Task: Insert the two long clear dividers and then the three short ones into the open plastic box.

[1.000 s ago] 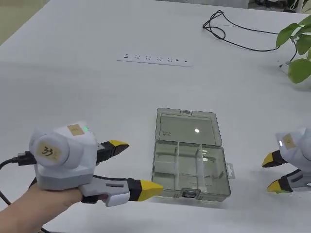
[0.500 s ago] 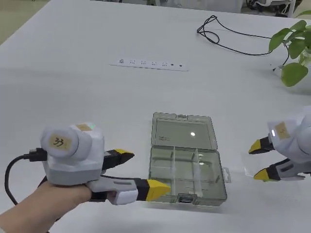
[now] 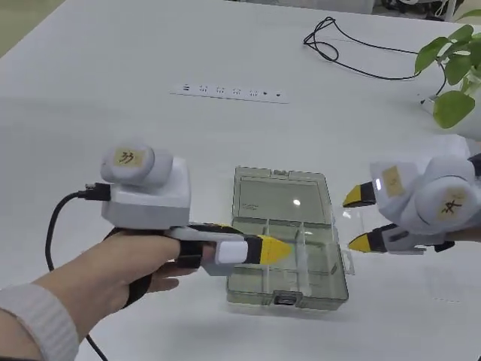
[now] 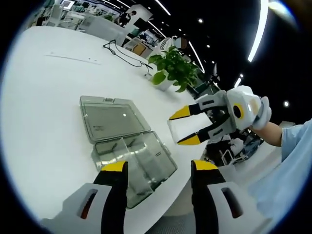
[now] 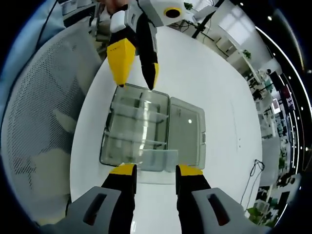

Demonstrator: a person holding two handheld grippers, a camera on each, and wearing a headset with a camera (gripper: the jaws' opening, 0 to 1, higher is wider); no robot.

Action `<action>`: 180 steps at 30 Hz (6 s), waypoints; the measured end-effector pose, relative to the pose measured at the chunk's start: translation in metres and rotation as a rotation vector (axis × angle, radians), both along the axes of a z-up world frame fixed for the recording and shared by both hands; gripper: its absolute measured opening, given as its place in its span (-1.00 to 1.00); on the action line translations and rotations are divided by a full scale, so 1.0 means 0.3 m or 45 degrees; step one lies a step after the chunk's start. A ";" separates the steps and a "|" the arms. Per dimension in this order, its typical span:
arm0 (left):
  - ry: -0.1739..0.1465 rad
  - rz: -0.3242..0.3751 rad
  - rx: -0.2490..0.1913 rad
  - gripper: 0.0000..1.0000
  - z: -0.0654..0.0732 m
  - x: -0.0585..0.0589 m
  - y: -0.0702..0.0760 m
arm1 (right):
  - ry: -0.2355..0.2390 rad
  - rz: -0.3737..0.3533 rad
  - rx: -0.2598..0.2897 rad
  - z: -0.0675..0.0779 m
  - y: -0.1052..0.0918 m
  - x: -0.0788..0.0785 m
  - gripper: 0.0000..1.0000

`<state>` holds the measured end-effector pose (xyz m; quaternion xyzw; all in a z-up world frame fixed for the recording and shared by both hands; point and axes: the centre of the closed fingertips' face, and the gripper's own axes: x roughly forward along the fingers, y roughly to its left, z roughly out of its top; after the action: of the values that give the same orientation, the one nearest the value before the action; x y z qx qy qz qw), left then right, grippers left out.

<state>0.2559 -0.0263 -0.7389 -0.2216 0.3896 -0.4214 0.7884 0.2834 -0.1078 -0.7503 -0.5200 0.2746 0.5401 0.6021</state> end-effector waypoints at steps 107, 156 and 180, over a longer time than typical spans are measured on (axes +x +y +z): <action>-0.805 -0.471 -0.047 -1.00 0.122 -0.146 -0.033 | 0.698 0.103 0.155 0.138 0.263 -0.264 -0.93; -0.782 -0.379 0.355 0.36 -0.058 -0.047 0.107 | 0.572 -0.143 0.046 0.004 0.185 -0.062 -0.96; -0.662 -0.293 0.446 0.90 -0.144 -0.043 0.194 | 0.582 -0.168 0.044 -0.041 0.190 -0.045 -0.96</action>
<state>0.2431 0.0320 -0.7821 0.0779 0.2643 -0.4768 0.8347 0.2700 -0.0509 -0.7627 -0.3547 0.4280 0.6078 0.5671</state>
